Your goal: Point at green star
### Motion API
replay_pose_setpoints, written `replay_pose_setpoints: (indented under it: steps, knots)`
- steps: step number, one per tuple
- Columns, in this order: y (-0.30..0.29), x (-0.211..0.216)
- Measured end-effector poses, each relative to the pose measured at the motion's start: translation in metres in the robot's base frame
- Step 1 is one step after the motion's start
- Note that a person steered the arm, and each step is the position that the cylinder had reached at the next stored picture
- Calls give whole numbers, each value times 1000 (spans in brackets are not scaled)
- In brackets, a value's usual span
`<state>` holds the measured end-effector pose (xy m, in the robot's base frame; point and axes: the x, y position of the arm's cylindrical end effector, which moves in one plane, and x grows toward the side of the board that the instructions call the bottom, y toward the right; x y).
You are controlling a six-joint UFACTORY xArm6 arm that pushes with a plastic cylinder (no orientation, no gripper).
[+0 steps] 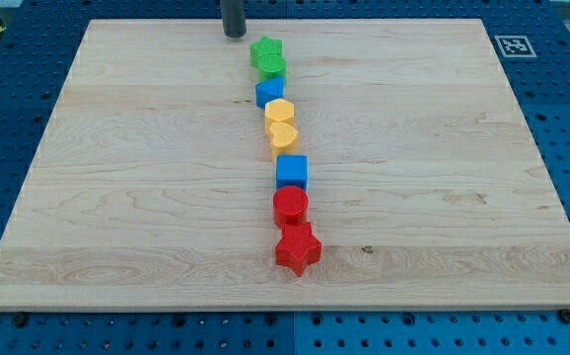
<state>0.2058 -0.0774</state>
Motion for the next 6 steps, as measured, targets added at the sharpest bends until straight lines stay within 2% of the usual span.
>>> replay_pose_setpoints:
  steps: [3, 6]
  knots:
    - [26, -12]
    - [5, 30]
